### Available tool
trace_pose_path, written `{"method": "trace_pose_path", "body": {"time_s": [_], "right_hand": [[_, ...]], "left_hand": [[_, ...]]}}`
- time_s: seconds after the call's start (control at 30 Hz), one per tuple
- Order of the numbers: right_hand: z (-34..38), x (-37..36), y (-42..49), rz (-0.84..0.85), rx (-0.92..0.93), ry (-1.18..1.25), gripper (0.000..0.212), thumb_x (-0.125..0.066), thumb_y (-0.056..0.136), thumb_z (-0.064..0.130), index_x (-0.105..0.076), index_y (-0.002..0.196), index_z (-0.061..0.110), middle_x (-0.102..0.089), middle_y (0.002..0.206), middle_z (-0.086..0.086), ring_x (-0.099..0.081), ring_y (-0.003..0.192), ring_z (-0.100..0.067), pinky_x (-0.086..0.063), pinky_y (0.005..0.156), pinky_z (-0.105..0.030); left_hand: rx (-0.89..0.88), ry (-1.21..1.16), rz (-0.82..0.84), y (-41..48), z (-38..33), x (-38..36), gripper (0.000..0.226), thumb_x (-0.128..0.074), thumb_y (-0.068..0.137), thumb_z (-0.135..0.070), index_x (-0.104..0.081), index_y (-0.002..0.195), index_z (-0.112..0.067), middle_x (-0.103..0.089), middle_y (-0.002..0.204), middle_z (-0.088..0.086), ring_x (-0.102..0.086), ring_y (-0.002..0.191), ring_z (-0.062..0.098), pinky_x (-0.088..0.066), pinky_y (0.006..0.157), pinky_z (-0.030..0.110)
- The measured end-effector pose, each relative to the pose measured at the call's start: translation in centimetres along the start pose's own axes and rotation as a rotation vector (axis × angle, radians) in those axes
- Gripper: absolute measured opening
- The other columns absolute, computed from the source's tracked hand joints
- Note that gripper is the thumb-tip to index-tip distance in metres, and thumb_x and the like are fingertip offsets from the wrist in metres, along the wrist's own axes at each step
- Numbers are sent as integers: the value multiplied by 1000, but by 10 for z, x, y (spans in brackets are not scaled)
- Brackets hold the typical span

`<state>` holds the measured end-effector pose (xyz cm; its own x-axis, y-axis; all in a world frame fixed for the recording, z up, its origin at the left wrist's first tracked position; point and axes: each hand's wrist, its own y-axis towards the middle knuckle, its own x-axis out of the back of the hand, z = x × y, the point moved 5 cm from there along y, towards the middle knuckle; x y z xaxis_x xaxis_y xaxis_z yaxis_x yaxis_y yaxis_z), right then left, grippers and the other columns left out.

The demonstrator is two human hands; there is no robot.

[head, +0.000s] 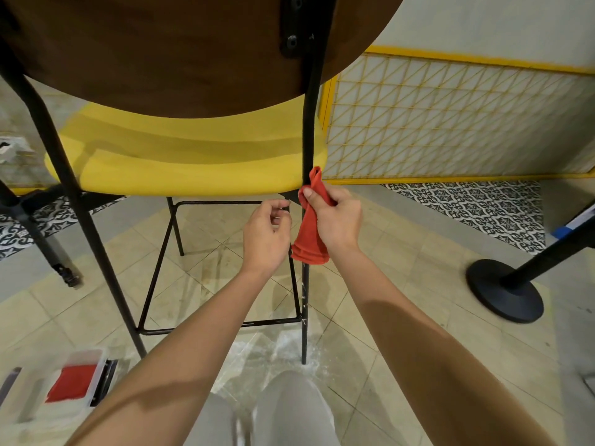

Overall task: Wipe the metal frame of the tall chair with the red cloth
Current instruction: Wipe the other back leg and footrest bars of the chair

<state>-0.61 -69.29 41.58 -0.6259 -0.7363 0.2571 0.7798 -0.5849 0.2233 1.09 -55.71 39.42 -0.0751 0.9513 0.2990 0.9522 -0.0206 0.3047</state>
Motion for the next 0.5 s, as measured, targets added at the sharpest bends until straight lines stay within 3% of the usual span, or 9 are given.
{"method": "trace_pose_path", "body": {"time_s": [0.33,0.43,0.5], "right_hand": [[-24,-6,-10,5,25,-19,32,-70,82,24,-70,109,7,-61,96,2,-55,88,-7,-36,69,0],[-39,-7,-15,40,-6,-59,33,-71,81,24,-69,110,6,-62,100,0,-55,89,-7,-36,69,0],[-47,-6,-17,67,-16,-96,33,-71,81,24,-70,109,7,-64,103,-2,-56,89,-7,-40,74,-8]], "left_hand": [[39,-31,-8,-1,8,-5,21,-49,93,-10,-61,109,-10,-59,92,-4,-51,75,-1,-36,63,-1],[42,-24,8,-3,13,-10,22,-49,92,-10,-61,111,-9,-59,93,-3,-52,76,-1,-37,64,0],[47,-24,20,-5,16,-13,23,-50,92,-10,-60,112,-9,-59,94,-2,-52,77,1,-38,65,0]]}}
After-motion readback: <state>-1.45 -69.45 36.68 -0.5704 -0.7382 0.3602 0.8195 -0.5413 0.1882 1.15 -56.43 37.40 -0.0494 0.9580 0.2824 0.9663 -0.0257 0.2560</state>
